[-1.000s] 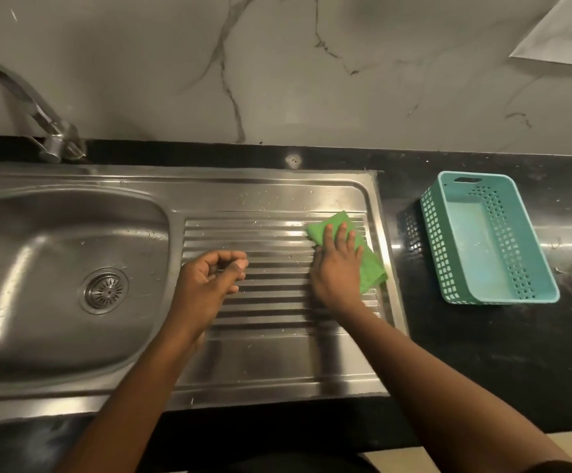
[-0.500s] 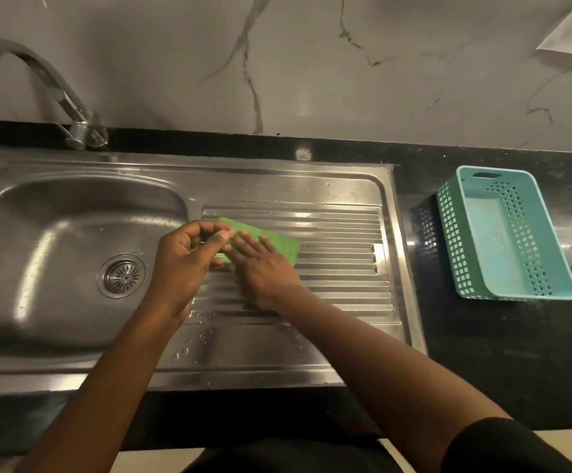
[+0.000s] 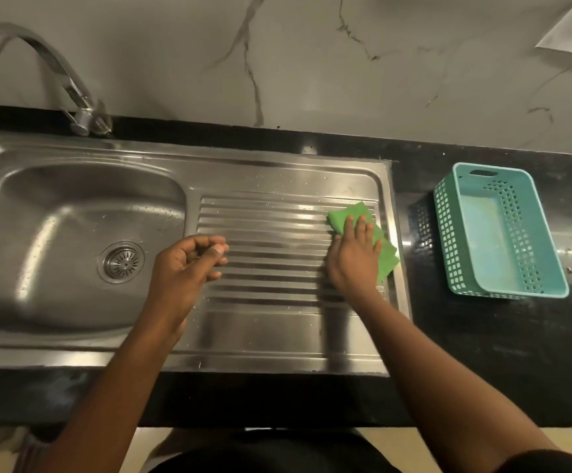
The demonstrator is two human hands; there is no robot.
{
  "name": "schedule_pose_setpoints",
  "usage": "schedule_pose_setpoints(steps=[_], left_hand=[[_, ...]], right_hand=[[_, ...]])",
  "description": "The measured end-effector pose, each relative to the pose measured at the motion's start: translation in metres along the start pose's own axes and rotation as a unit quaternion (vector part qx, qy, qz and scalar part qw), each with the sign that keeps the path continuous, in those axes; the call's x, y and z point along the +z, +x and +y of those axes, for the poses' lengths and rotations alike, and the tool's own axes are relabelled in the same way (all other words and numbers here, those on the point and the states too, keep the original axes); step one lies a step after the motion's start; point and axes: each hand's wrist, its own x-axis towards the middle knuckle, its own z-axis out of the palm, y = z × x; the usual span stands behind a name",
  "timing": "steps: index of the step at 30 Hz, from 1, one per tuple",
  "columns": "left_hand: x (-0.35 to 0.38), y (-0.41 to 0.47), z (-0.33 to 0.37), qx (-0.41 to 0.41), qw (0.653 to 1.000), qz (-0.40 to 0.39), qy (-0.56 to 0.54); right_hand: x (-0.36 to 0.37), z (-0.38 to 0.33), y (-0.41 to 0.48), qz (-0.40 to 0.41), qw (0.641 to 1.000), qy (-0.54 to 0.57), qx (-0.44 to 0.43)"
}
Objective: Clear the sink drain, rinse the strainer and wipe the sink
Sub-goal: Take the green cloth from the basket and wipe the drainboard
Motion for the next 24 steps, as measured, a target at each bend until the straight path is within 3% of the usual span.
schedule_pose_setpoints(steps=[2, 9, 15, 20, 24], left_hand=[[-0.007, 0.002, -0.001, -0.007, 1.000, -0.002, -0.006], [-0.035, 0.031, 0.014, -0.006, 1.000, -0.025, 0.009], [-0.053, 0.053, 0.030, 0.017, 0.998, -0.042, 0.039], [-0.066, 0.063, 0.029, 0.016, 0.998, -0.054, 0.037], [-0.063, 0.062, 0.020, -0.001, 0.997, -0.071, 0.042]], right_hand=[[0.013, -0.033, -0.006, 0.004, 0.999, 0.028, 0.038], [0.053, -0.131, -0.021, -0.030, 0.999, 0.027, 0.015], [0.089, -0.233, -0.038, -0.145, 0.958, 0.004, -0.245], [0.073, -0.188, -0.017, -0.114, 0.925, -0.057, -0.358], [0.059, -0.138, 0.000, -0.082, 0.955, -0.058, -0.281]])
